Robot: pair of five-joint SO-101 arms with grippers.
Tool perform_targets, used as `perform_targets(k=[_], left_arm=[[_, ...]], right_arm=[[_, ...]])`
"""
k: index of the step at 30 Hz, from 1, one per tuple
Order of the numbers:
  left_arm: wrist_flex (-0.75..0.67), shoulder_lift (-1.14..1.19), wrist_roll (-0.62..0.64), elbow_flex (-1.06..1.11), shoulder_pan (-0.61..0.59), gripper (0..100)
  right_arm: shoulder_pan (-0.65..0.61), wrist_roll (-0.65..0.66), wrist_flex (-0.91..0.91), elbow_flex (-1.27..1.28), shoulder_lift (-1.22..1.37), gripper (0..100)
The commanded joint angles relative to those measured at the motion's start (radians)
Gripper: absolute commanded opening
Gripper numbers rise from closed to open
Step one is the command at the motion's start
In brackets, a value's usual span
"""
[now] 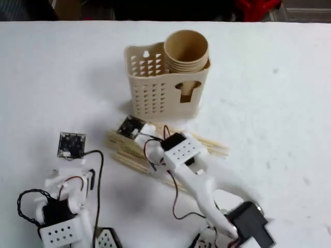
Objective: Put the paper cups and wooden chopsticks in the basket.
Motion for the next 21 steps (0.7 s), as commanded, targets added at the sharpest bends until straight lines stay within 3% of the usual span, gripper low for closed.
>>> perform_targets(k=[1,9,13,21], left_arm=[[0.002,-0.005,-0.005,-0.003,-0.007,22],[0.002,-0.005,-0.005,-0.003,-0.007,22],[0.002,-0.005,-0.005,-0.003,-0.007,22],[0.002,-0.005,-0.005,-0.003,-0.007,22]], right_arm=[[0.007,-0.028,0.053,-0.034,-0.179,1.6],[0.008,-0.141,0.059,0.026,-0.532,1.6],[0.008,-0.219,-0.025,-0.012,-0.627,1.6],[0.068,-0.235,-0.332,-0.431,-0.483,1.5]])
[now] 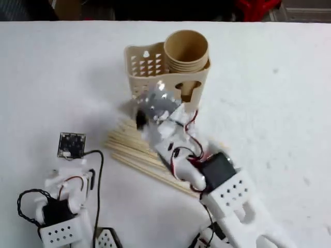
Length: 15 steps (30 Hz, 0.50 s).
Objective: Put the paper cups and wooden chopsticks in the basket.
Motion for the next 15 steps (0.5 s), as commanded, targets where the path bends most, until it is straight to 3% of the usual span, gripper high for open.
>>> perform_targets(k=[1,9,15], left_arm=[[0.002,-0.005,-0.005,-0.003,-0.007,22],[0.002,-0.005,-0.005,-0.003,-0.007,22],[0.002,-0.005,-0.005,-0.003,-0.007,22]], right_arm=[[0.048,-0.014,-0.133,-0.278,0.116,1.5],[0.059,-0.006,-0.323,-0.683,0.559,1.8],[0.096,-0.009,-0.407,-0.779,0.771,1.6]])
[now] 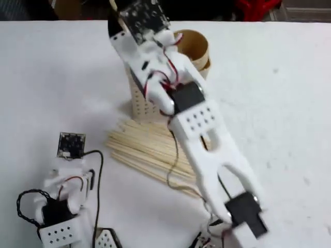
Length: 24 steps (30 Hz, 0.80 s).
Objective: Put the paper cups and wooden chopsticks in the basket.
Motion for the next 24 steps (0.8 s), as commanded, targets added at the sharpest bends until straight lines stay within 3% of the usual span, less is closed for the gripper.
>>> perform_targets(k=[1,6,14,24], left_arm=[[0.002,-0.005,-0.005,-0.003,-0.007,22],[0.002,-0.005,-0.005,-0.003,-0.007,22],[0.002,-0.005,-0.005,-0.003,-0.007,22],[0.002,-0.005,-0.005,-0.003,-0.007,22]], right_arm=[[0.033,-0.009,-0.048,-0.069,0.059,1.6],[0.033,-0.011,-0.059,0.041,0.028,1.6],[0.035,-0.002,-0.254,0.428,-0.168,1.6],[0.093,-0.008,-0.229,0.482,-0.219,2.6]])
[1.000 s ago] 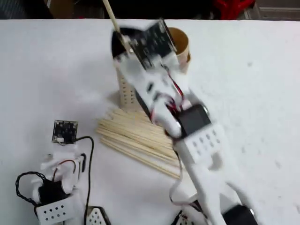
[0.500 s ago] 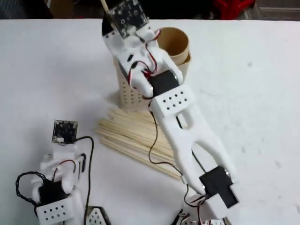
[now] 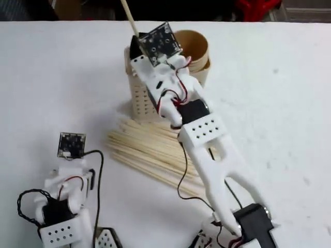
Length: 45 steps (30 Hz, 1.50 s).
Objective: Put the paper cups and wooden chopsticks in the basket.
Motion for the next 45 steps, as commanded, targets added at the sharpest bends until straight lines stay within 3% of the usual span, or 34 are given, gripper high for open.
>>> perform_targets(k=[1,6,12,15,20,24,30,40,43,45], left_arm=[[0.002,-0.005,-0.005,-0.003,-0.007,22],[0.002,-0.005,-0.005,-0.003,-0.007,22],[0.002,-0.005,-0.005,-0.003,-0.007,22],[0.002,-0.005,-0.005,-0.003,-0.007,22],[0.002,-0.005,-0.005,-0.003,-0.007,22],[0.002,-0.005,-0.005,-0.003,-0.007,22],[0.002,-0.005,-0.005,-0.003,-0.007,22],[0.002,-0.005,-0.005,-0.003,-0.007,22],[0.002,-0.005,-0.005,-0.003,-0.007,22],[0.002,-0.005,-0.005,-0.003,-0.007,22]], right_arm=[[0.024,-0.009,0.021,-0.015,-0.05,4.4],[0.016,-0.009,0.11,-0.011,-0.11,16.3],[0.022,-0.003,0.265,-0.009,-0.222,6.9],[0.015,-0.002,0.45,-0.009,-0.3,4.9],[0.021,-0.002,0.832,0.002,-0.426,10.0],[0.01,-0.002,0.954,0.064,-0.489,12.8],[-0.091,0.118,0.958,0.285,-0.492,9.8],[-0.232,0.126,0.797,0.569,-0.487,9.4],[-0.265,0.127,0.779,0.608,-0.486,1.7],[-0.289,0.127,0.78,0.621,-0.484,2.8]])
